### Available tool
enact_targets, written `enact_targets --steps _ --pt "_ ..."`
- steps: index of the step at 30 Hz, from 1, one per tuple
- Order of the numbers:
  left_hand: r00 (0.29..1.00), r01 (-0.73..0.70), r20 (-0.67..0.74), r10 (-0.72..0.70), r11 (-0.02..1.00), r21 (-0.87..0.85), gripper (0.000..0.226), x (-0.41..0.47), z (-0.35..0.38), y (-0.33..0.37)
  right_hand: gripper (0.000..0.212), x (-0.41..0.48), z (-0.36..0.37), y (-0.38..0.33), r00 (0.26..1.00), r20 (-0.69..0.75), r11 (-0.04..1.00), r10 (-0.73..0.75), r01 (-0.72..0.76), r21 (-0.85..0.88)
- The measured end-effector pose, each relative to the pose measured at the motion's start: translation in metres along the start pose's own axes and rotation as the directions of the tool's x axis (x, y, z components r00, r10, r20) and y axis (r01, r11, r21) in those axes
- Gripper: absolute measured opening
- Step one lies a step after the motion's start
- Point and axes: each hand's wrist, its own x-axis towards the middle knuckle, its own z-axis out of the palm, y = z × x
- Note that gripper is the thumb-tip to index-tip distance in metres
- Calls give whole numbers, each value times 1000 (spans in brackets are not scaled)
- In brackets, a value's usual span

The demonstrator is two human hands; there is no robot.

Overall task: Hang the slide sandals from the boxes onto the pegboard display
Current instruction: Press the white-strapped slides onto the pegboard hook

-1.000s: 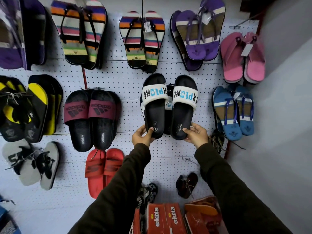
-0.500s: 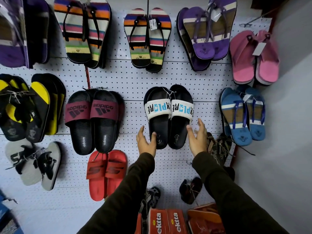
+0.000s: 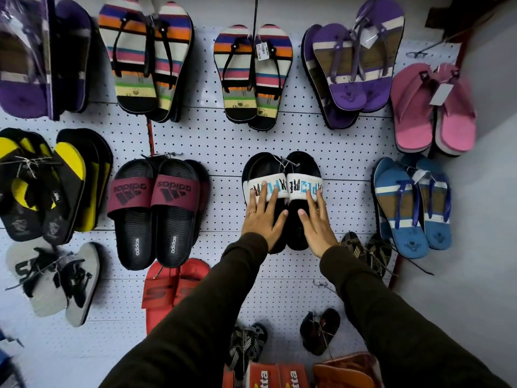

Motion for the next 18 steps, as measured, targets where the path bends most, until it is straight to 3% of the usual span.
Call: enact_targets --steps 6,12,18 --pt "999 -32 5 32 999 13 63 -4 -12 -2 60 -4 2 -8 997 -83 1000 3 -2 11" --pt "961 -56 -273 45 998 -33 56 -29 -47 -20 49 -14 25 -42 898 -439 993 -42 86 82" --pt "903 -27 -421 86 989 143 53 -53 -103 -87 52 -14 94 -107 902 -382 960 -202 260 105"
